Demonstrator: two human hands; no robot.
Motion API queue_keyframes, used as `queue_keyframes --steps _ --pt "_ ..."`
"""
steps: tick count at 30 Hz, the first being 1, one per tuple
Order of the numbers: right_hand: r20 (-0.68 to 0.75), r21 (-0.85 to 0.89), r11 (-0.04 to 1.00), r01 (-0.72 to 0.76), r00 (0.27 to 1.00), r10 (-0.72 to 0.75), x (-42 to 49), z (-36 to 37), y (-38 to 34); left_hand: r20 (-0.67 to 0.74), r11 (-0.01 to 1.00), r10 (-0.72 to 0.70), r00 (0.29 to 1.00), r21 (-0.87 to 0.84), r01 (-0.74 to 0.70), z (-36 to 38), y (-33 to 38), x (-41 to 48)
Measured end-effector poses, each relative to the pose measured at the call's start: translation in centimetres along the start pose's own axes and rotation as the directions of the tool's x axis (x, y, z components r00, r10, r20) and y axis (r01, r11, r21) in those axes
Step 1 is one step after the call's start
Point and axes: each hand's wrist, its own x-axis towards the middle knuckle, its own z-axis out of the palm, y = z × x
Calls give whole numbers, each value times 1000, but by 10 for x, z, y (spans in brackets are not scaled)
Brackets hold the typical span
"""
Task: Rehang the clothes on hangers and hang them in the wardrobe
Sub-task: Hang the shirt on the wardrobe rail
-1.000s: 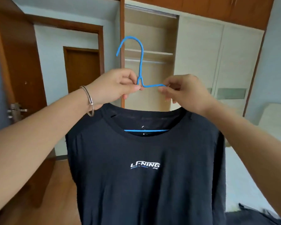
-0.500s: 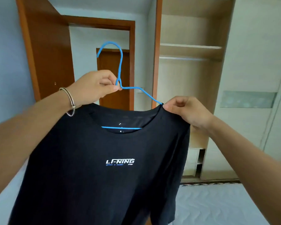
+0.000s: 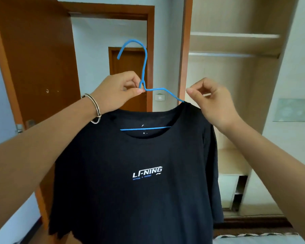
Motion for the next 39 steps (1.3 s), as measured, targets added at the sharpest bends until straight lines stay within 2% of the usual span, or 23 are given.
queue_keyframes --steps 3,5,7,12,16,21,25,28,32,36,39 --pt "130 -84 996 -9 991 19 34 17 26 6 994 53 999 -93 -52 31 -35 42" --pt "212 -208 978 10 977 35 58 35 42 4 986 117 993 -122 -116 53 -57 73" --pt "224 -293 956 25 974 43 85 51 52 -3 972 184 983 -151 -183 74 -76 105" --pt "74 -373 924 -81 990 117 141 59 97 -52 928 258 965 -264 -262 121 -107 178" --pt "-26 -385 903 -191 980 196 169 42 147 -39 911 307 951 -277 -305 173 -127 227" --pt "-95 -386 892 -234 972 213 189 4 211 91 916 263 960 -335 -220 253 -179 264" --pt "-135 -363 888 -281 959 248 204 -28 247 71 857 235 969 -486 -172 310 -194 292" --pt "-161 -387 849 -359 933 321 221 -42 273 122 842 242 963 -520 -146 344 -188 324" --pt "-222 -400 793 -459 888 402 235 -56 305 169 847 330 929 -487 -212 391 -182 369" --pt "-285 -418 732 -538 843 457 249 -58 343 180 813 317 931 -557 -169 441 -175 409" --pt "-319 -421 691 -588 809 494 265 -48 375 142 795 396 907 -548 -261 473 -169 432"
